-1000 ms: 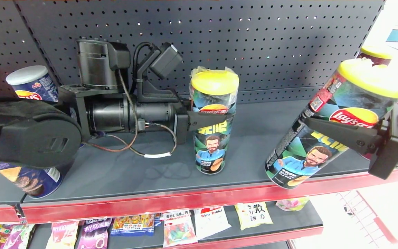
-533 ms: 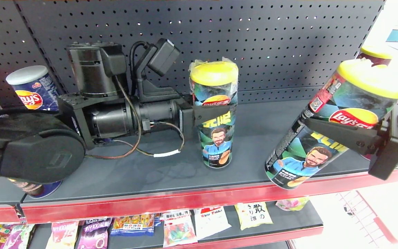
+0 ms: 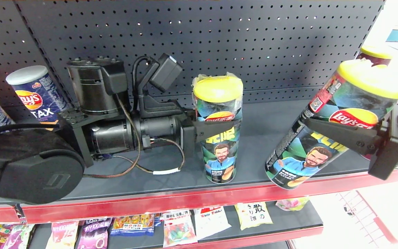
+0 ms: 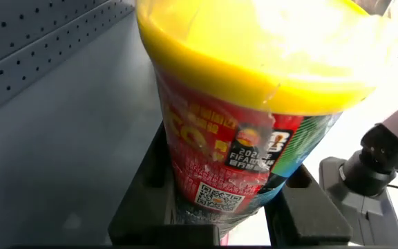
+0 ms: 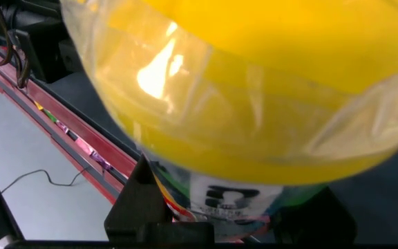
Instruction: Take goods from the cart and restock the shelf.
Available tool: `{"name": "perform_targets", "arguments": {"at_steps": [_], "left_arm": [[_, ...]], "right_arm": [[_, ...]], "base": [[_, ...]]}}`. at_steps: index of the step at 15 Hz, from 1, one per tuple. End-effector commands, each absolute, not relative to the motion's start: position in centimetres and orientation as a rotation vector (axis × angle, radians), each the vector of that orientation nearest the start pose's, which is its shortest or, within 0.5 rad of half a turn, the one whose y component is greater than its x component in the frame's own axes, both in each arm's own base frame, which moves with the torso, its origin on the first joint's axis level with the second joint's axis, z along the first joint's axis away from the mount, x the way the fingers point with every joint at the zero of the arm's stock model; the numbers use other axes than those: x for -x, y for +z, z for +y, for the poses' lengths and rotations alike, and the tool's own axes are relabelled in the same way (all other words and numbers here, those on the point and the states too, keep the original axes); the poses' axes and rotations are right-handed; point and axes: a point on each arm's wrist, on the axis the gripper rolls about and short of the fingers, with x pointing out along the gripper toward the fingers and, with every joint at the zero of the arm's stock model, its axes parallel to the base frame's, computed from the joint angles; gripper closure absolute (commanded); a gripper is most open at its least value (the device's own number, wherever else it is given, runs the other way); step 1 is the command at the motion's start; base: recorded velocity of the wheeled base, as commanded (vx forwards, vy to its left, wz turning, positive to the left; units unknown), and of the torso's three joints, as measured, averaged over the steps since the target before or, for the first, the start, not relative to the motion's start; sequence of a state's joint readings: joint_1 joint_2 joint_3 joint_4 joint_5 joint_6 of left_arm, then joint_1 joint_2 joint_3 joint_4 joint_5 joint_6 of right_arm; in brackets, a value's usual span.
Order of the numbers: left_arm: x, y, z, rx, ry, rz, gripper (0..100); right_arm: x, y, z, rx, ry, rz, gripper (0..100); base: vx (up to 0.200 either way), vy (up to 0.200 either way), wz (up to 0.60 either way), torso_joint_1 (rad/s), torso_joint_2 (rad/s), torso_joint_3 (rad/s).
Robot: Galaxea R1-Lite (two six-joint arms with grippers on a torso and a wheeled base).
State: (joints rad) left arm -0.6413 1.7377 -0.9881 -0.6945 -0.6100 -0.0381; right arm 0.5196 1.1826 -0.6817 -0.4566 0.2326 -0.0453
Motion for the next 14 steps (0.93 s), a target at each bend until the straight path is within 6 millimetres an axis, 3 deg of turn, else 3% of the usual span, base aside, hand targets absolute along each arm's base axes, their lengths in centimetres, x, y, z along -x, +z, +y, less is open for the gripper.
{"name": "perform_targets", "arguments": {"at_steps": [1,14], "left_arm": [[-25.4,22.7,-20.5,0.032,-1.252,0.083,100],[-25.4,21.6,-20.0,-0.006,-1.197,0.099,100]], "right_arm": [[-15.2,25.5,9.3,0.049,0.754,0.03,100],[-15.3,25.4,9.3,0.05,0.754,0.035,100]], "base": [[0.0,0.0,0.0,0.0,0.0,0.0],[0.0,0.0,0.0,0.0,0.0,0.0]]}}
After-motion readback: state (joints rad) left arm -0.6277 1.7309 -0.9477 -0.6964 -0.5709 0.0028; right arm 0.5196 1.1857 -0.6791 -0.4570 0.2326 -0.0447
